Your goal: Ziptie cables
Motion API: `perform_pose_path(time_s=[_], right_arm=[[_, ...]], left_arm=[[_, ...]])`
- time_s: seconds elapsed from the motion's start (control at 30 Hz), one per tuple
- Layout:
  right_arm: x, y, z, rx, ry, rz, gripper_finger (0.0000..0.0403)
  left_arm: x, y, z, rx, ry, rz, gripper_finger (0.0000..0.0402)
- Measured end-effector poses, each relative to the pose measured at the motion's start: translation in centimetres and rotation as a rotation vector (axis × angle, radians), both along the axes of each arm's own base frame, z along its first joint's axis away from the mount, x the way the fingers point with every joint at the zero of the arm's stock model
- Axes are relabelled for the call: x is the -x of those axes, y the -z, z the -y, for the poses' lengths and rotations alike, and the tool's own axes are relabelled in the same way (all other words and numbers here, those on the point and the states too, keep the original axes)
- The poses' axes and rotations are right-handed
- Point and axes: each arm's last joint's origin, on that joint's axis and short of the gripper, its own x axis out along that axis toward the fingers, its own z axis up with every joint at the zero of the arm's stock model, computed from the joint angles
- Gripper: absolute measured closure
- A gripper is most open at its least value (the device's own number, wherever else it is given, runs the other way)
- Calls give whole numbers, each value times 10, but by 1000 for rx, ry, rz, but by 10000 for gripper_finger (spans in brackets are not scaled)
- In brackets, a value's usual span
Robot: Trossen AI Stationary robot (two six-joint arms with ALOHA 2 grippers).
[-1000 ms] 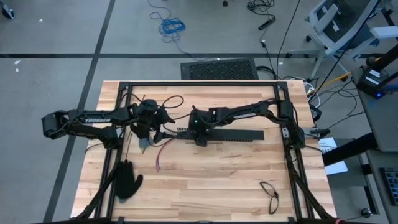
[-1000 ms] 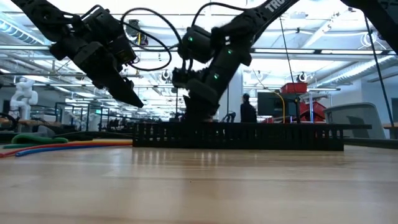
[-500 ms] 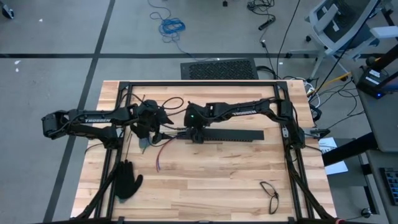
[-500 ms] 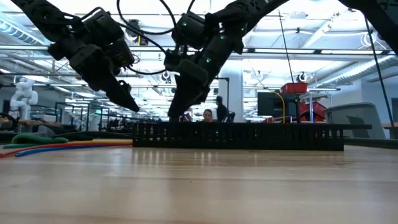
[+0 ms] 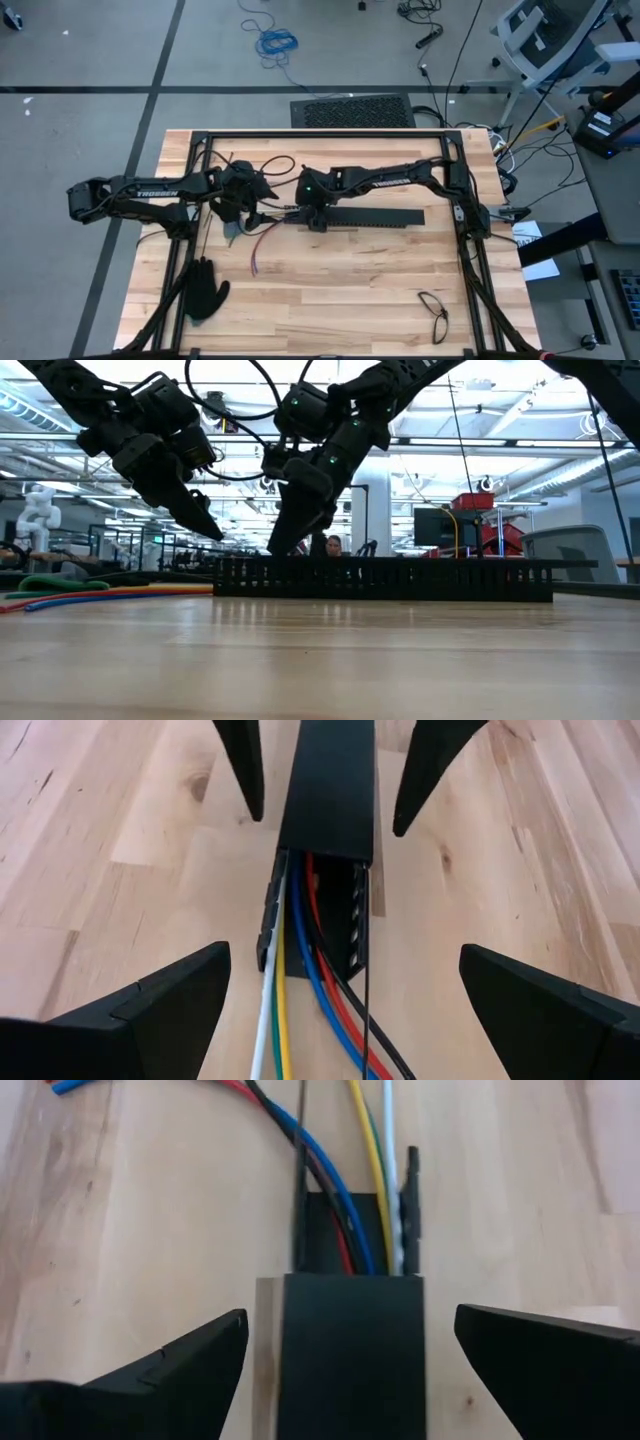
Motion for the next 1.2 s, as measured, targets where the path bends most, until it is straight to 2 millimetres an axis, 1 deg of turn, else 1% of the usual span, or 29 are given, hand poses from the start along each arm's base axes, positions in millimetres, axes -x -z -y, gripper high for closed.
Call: perform_pose_path(time_s=[0.2,0.33,0.6,0.73,0.9,1.2], right_arm=[[-2,2,-11,3,-21,-5,50],[-3,6,-15,6,4,-12,54],[-4,7,-14,16,43,-16,101],[-4,7,-13,28,51,-17,117],[-4,7,-13,29,51,-14,128],[-4,7,-13,34,52,-19,129]], left_arm=[[0,0,0,1,0,-1,13],[0,0,0,1,0,-1,13],[0,0,0,1,0,-1,13],[0,0,0,1,0,-1,13],[0,0,0,0,0,-1,13],[0,0,0,-4,-4,-2,13]])
